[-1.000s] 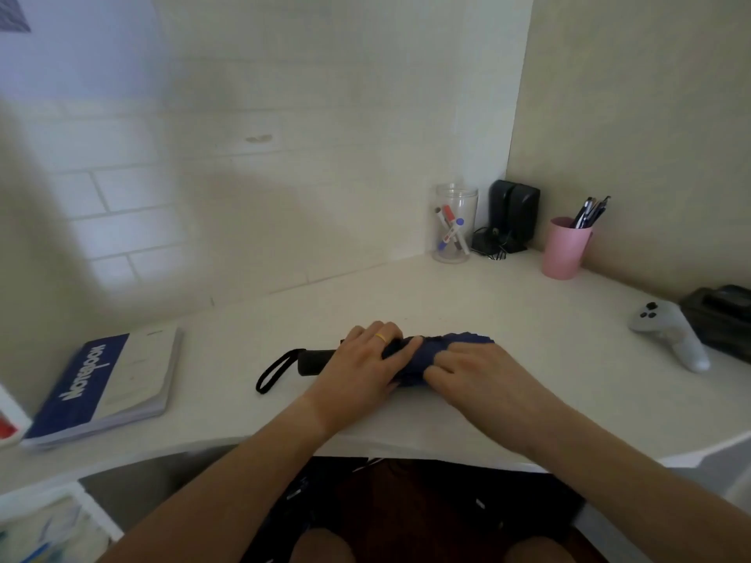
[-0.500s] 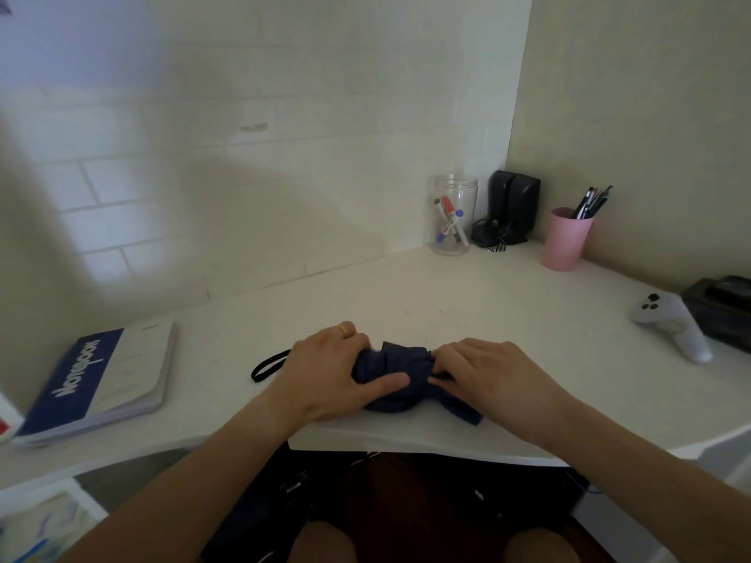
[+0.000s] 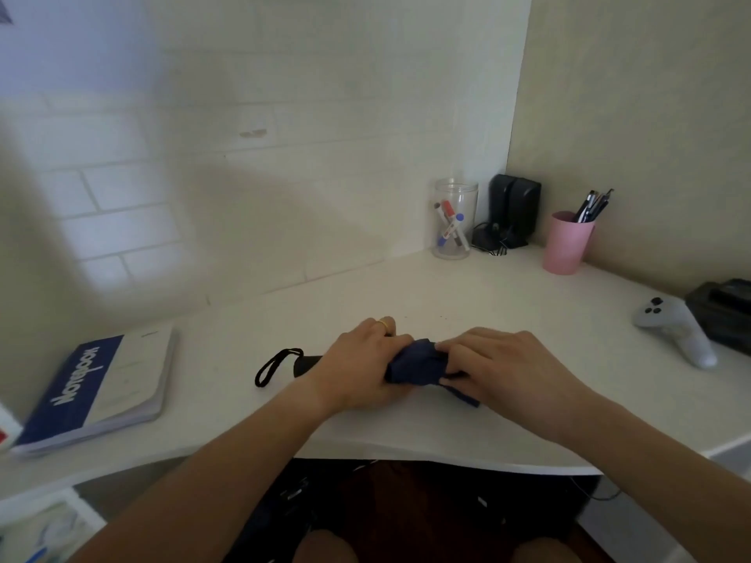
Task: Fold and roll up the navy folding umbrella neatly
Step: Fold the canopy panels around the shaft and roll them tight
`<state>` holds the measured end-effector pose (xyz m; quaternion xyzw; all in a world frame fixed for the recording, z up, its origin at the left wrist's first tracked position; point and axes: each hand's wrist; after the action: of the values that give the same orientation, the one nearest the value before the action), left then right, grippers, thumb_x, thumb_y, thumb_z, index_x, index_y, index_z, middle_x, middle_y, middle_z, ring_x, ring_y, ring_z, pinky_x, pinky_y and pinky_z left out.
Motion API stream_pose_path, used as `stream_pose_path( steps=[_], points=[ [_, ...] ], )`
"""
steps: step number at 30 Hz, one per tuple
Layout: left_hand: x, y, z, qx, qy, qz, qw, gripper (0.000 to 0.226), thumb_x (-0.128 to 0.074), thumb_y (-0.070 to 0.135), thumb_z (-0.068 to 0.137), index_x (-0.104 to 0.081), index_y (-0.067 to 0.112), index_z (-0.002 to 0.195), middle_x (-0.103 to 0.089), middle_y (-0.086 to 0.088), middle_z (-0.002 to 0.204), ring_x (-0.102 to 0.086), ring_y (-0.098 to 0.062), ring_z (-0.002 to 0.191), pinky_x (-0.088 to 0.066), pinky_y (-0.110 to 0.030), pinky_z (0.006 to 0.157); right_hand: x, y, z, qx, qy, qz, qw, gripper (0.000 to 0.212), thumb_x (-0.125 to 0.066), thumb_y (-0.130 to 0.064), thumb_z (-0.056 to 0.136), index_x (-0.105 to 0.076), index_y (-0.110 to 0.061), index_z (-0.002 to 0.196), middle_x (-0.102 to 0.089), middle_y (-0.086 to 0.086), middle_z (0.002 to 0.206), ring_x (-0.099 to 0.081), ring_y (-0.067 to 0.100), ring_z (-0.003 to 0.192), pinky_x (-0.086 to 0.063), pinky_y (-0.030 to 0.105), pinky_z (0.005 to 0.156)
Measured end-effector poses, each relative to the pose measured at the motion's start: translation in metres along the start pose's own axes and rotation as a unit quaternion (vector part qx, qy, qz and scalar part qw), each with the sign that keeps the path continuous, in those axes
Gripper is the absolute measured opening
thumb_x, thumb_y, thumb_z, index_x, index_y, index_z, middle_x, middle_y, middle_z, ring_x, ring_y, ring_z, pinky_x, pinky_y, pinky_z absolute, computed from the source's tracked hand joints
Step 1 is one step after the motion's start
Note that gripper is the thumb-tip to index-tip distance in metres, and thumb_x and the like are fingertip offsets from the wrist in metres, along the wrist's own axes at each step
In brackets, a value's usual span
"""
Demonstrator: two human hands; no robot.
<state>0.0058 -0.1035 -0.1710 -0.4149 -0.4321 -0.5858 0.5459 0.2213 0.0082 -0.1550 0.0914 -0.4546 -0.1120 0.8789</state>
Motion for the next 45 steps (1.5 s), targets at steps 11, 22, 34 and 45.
stream_pose_path(
  steps=[11, 22, 34, 45],
  points=[
    [-0.024, 0.014, -0.019, -0.024, 0.144, 0.226, 0.963, 0.045, -0.073, 0.017, 0.079, -0.058, 0.01, 0.12, -0.059, -0.011, 0.112, -0.057, -0.029, 0.094, -0.052, -0.035, 0.049, 0.006, -0.007, -0.007, -0.012, 0.038, 0.05, 0.998, 0.016, -0.076, -0.021, 0.085, -0.072, -0.014, 0.071, -0.061, 0.001, 0.074, -0.057, 0.02, 0.061, -0.044, 0.032, 0.044],
    [-0.024, 0.015, -0.027, -0.087, 0.207, 0.26, 0.939, 0.037, -0.059, 0.011, 0.092, -0.06, 0.007, 0.128, -0.062, -0.011, 0.107, -0.059, -0.029, 0.093, -0.055, -0.038, 0.055, 0.006, 0.012, 0.018, -0.042, -0.069, 0.244, 0.966, 0.008, -0.075, -0.022, 0.089, -0.076, -0.014, 0.089, -0.067, -0.004, 0.094, -0.065, 0.009, 0.074, -0.055, 0.027, 0.071],
    [-0.023, 0.016, -0.031, -0.083, 0.252, 0.27, 0.926, 0.029, -0.06, 0.013, 0.097, -0.063, 0.007, 0.125, -0.064, -0.009, 0.1, -0.062, -0.029, 0.087, -0.055, -0.039, 0.059, -0.014, 0.035, 0.026, -0.294, -0.232, 0.428, 0.823, 0.048, -0.086, -0.05, 0.07, -0.067, -0.035, 0.111, -0.075, -0.011, 0.105, -0.068, 0.004, 0.099, -0.056, 0.032, 0.092],
    [0.01, -0.001, -0.022, -0.021, 0.214, 0.17, 0.962, 0.052, -0.065, 0.03, 0.073, -0.064, 0.013, 0.122, -0.06, -0.011, 0.108, -0.058, -0.031, 0.096, -0.052, -0.039, 0.074, 0.023, 0.046, 0.048, -0.284, -0.332, 0.479, 0.761, 0.036, -0.088, -0.03, 0.076, -0.074, -0.014, 0.104, -0.078, 0.013, 0.092, -0.071, 0.023, 0.074, -0.059, 0.031, 0.067]
  ],
)
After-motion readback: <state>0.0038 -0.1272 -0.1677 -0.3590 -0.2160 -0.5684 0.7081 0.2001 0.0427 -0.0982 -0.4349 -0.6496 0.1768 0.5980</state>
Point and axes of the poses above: each hand's wrist, its own z-axis towards the middle knuckle, its own x-axis out of the back of the hand, y = z × x
